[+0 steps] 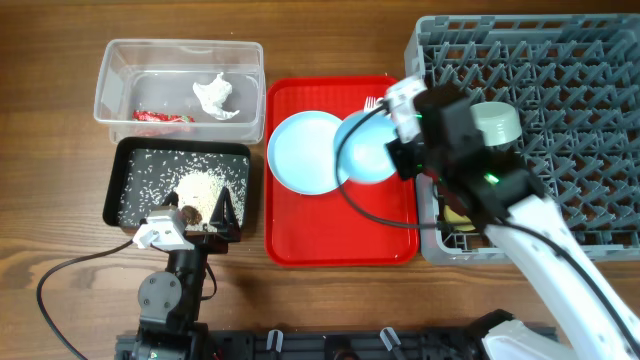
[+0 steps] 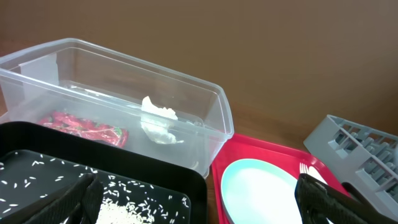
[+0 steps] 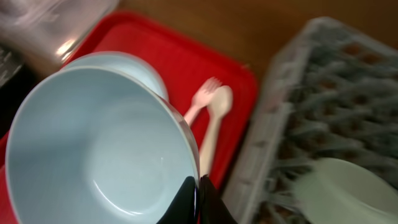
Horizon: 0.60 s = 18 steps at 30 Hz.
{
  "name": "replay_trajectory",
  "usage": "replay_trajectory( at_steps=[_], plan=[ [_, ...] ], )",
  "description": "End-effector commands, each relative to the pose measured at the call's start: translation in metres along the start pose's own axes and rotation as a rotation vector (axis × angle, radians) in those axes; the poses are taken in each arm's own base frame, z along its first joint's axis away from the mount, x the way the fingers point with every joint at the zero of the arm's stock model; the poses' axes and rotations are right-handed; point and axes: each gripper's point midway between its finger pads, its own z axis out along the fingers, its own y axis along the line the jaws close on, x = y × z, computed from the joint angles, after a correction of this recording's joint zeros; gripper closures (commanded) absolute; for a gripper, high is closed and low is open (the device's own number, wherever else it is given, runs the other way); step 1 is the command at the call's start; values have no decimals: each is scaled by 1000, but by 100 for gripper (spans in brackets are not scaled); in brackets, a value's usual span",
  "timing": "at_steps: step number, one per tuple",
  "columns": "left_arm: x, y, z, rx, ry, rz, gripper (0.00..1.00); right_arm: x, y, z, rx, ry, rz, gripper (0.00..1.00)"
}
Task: Sort waste into correct bins and load items into the dishwasher rack
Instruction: 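Grasp the light blue bowl with the right gripper and lift it, then place the light blue bowl in the rack beside the green bowl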
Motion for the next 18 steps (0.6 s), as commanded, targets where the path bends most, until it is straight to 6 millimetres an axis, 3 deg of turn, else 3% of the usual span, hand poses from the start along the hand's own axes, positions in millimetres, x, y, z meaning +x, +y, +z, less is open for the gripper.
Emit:
replay_trajectory(
  at_steps=[1, 4, 7, 11, 14, 18],
  plan=[
    [1, 0, 0, 3, -1, 16, 0, -1, -97, -38, 493, -53, 228, 96],
    [1, 0, 0, 3, -1, 15, 0, 20, -167, -78, 892, -66, 398, 96],
    [1, 0, 0, 3, -1, 15, 0, 36, -204, -105, 1094, -87, 514, 96],
    [1, 0, 0, 3, -1, 15, 0, 51, -244, -122, 1224, -101, 618, 96],
    [1, 0, 0, 3, -1, 15, 0, 83, -276, -123, 1324, 17, 640, 96],
    [1, 0, 0, 3, -1, 15, 0, 126, -312, -98, 1385, 263, 563, 96]
  ],
)
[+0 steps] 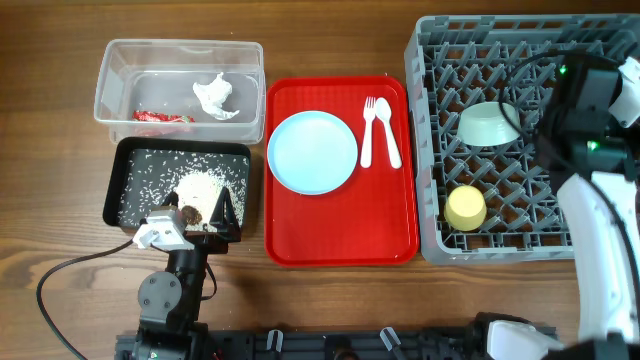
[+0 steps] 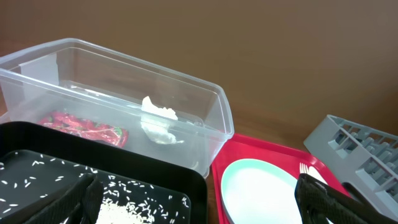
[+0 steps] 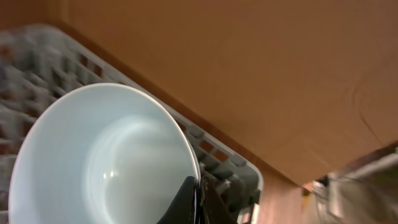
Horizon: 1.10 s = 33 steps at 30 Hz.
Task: Sort waste into correct bins and load items into the dishwasher rack
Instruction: 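Place the light blue bowl in the rack beside the green bowl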
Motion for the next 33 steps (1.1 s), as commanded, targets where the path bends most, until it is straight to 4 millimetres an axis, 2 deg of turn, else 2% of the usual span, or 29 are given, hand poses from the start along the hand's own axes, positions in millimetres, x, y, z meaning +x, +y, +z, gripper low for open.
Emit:
replay_trajectory(
  at_steps=[1, 4, 8, 14, 15, 17, 20, 23, 26, 29, 33],
  plan=[
    [1, 0, 0, 2, -1, 15, 0, 7, 6, 28, 74, 39, -134, 96],
    [1, 1, 0, 2, -1, 15, 0, 7, 26, 42, 76, 32, -269, 96],
    [1, 0, 0, 2, -1, 16, 0, -1, 35, 58, 218, 10, -484, 96],
    [1, 0, 0, 2, -1, 16, 0, 5, 44, 61, 202, 19, -530, 96],
    [1, 0, 0, 2, -1, 15, 0, 6, 49, 62, 175, 17, -540, 96],
    [1, 0, 0, 2, -1, 15, 0, 12, 73, 65, 31, 7, -645, 96],
    [1, 1, 0, 2, -1, 15, 0, 15, 87, 63, -40, -4, -666, 96],
    [1, 1, 0, 2, -1, 16, 0, 20, 109, 55, -144, -30, -749, 96],
    [1, 1, 0, 2, -1, 15, 0, 18, 106, 54, -120, -31, -759, 96],
    [1, 1, 0, 2, -1, 15, 0, 2, 84, 56, 28, -41, -705, 96],
    [1, 0, 0, 2, -1, 15, 0, -5, 80, 55, 59, -53, -744, 96]
  ],
)
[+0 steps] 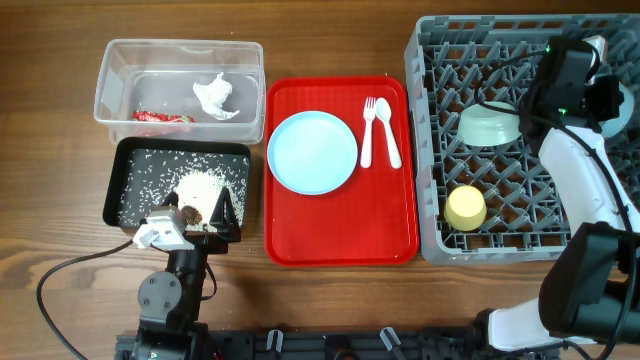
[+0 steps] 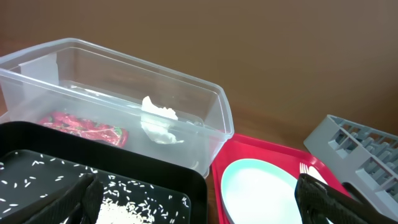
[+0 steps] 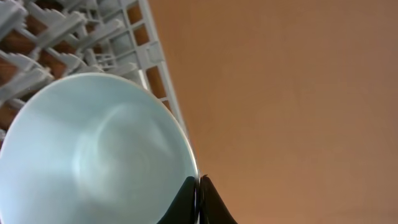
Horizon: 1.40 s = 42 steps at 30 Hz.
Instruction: Sort waste into correct bins and load items into the dishwasher rack
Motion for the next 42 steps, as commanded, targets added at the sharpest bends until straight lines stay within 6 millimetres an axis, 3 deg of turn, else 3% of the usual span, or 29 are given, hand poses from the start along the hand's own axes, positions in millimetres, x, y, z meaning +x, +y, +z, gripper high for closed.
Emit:
replay_trajectory(
  at_steps=[1, 9, 14, 18, 27, 30, 32, 35, 39, 42],
  plan=[
    [1, 0, 0, 2, -1, 15, 0, 0, -10, 1, 50, 23, -29, 96],
    [1, 0, 0, 2, -1, 15, 0, 15, -22, 8, 104, 93, -45, 96],
    [1, 0, 0, 2, -1, 15, 0, 29, -9, 5, 64, 132, -116, 96],
    [1, 0, 0, 2, -1, 15, 0, 26, 3, 1, 33, 118, -159, 96],
    [1, 0, 0, 2, -1, 15, 0, -4, 37, -16, -77, -15, -203, 96],
    [1, 0, 0, 2, -1, 15, 0, -27, 34, -26, -53, -88, -151, 83],
    [1, 0, 0, 2, -1, 15, 0, -44, 33, -39, -44, -148, -96, 82],
    [1, 0, 0, 2, -1, 15, 0, -74, 44, -81, -85, -286, -81, 77],
    [1, 0, 0, 2, -1, 15, 0, -99, 67, -151, -156, -446, -71, 59],
    [1, 0, 0, 2, -1, 15, 0, -110, 66, -218, -249, -582, 44, 50]
  ],
)
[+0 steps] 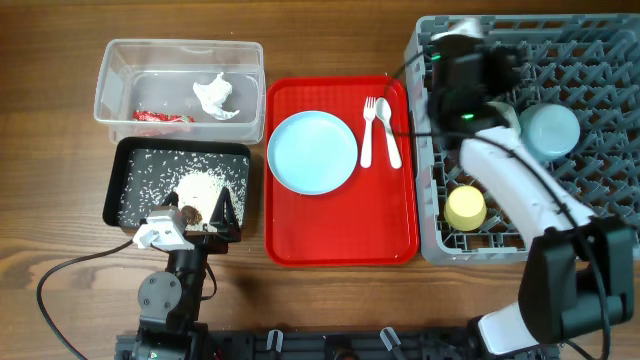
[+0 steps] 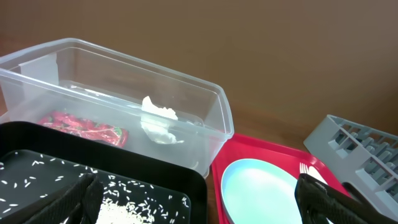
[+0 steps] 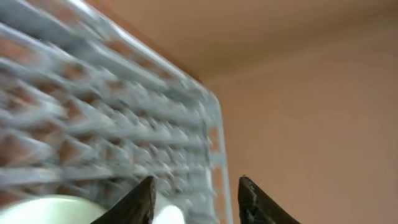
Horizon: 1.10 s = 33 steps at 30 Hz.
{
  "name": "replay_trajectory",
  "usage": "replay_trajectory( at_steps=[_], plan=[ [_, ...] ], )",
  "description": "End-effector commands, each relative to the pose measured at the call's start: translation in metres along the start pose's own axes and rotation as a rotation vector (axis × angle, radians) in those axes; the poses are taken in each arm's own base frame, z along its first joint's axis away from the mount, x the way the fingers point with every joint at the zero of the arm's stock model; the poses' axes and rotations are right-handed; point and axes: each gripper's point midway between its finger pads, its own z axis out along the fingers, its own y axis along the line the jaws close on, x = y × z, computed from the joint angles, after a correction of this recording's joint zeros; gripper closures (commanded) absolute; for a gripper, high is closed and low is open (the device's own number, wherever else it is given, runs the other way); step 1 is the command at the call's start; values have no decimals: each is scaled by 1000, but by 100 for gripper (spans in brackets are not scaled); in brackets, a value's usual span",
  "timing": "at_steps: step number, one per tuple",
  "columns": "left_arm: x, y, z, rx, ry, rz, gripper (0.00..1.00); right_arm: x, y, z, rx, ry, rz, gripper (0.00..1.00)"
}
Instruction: Sort waste into correct bins and load items into the dishwasher rack
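Observation:
A light blue bowl (image 1: 552, 128) rests in the grey dishwasher rack (image 1: 590, 215), at its right side. My right gripper (image 1: 478, 82) hangs open and empty above the rack's left part; in the right wrist view its fingers (image 3: 144, 200) stand wide apart over blurred rack tines (image 3: 93, 124). A light blue plate (image 1: 312, 152) and a white fork and spoon (image 1: 378, 130) lie on the red tray (image 1: 340, 240). My left gripper (image 2: 193, 208) is open at the near edge of the black tray of rice (image 1: 180, 180), holding nothing.
A clear bin (image 1: 180, 80) at back left holds a crumpled tissue (image 1: 213, 96) and a red wrapper (image 1: 162, 117). In the rack stand a yellow cup (image 1: 465, 208) and a pale green bowl (image 1: 508, 113), partly hidden by my right arm.
My right gripper was shut on the blue bowl at the rack's far right. Now the bowl sits in the rack, and the gripper is open over the rack's left part. The left arm stayed put.
My right gripper held the blue bowl over the red tray, then over the rack's right side, then at the rack's far right edge. Now the bowl lies in the rack and the gripper is open and away from it. The left arm never moved.

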Motion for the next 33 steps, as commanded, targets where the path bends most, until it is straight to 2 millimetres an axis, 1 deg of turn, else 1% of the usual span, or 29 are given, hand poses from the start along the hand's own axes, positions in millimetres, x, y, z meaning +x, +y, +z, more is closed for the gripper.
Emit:
replay_trajectory(
  at_steps=[1, 2, 3, 4, 5, 6, 7, 9, 10, 11, 12, 13, 14, 15, 16, 17, 18, 19, 20, 21, 22, 23, 24, 25, 27, 28, 29, 32, 33],
  plan=[
    [1, 0, 0, 2, -1, 15, 0, -49, -11, -68, -77, -203, 192, 45],
    [1, 0, 0, 2, -1, 15, 0, -62, -3, -95, -151, -271, 229, 41],
    [1, 0, 0, 2, -1, 15, 0, -71, 16, -129, -290, -336, 280, 34],
    [1, 0, 0, 2, -1, 15, 0, -72, 40, -157, -453, -364, 315, 31],
    [1, 0, 0, 2, -1, 15, 0, -67, 63, -180, -610, -360, 323, 28],
    [1, 0, 0, 2, -1, 15, 0, -60, 83, -198, -746, -332, 331, 26],
    [1, 0, 0, 2, -1, 15, 0, -47, 112, -222, -958, -248, 362, 25],
    [1, 0, 0, 2, -1, 16, 0, -18, 154, -258, -1256, -92, 303, 24],
    [1, 0, 0, 2, -1, 15, 0, -6, 169, -269, -1339, -35, 254, 24],
    [1, 0, 0, 2, -1, 16, 0, 5, 179, -271, -1364, 18, 219, 24],
    [1, 0, 0, 2, -1, 15, 0, 10, 185, -268, -1360, 53, 215, 24],
    [1, 0, 0, 2, -1, 15, 0, 11, 189, -266, -1357, 65, 207, 34],
    [1, 0, 0, 2, -1, 15, 0, 9, 188, -258, -1324, 66, 222, 54],
    [1, 0, 0, 2, -1, 16, 0, 2, 181, -251, -1314, 60, 271, 73],
    [1, 0, 0, 2, -1, 15, 0, -6, 170, -242, -1300, 73, 350, 82],
    [1, 0, 0, 2, -1, 15, 0, -15, 156, -228, -1281, 91, 441, 82],
    [1, 0, 0, 2, -1, 15, 0, -21, 138, -208, -1250, 110, 524, 85],
    [1, 0, 0, 2, -1, 15, 0, -23, 126, -190, -1225, 122, 575, 87],
    [1, 0, 0, 2, -1, 15, 0, -24, 102, -156, -1184, 122, 643, 90],
    [1, 0, 0, 2, -1, 15, 0, -21, 84, -127, -1132, 113, 683, 94],
    [1, 0, 0, 2, -1, 15, 0, -17, 71, -108, -1095, 97, 700, 95],
    [1, 0, 0, 2, -1, 15, 0, -7, 53, -78, -1037, 107, 761, 94],
    [1, 0, 0, 2, -1, 16, 0, 0, 44, -64, -1022, 117, 799, 94],
    [1, 0, 0, 2, -1, 15, 0, 13, 33, -44, -986, 144, 845, 94],
    [1, 0, 0, 2, -1, 16, 0, 36, 23, -16, -938, 205, 903, 96],
    [1, 0, 0, 2, -1, 15, 0, 42, 24, -8, -940, 224, 917, 96],
    [1, 0, 0, 2, -1, 16, 0, 47, 28, -2, -944, 245, 923, 96],
    [1, 0, 0, 2, -1, 15, 0, 53, 44, 7, -953, 273, 884, 96],
    [1, 0, 0, 2, -1, 16, 0, 58, 48, 13, -930, 297, 876, 96]
  ],
)
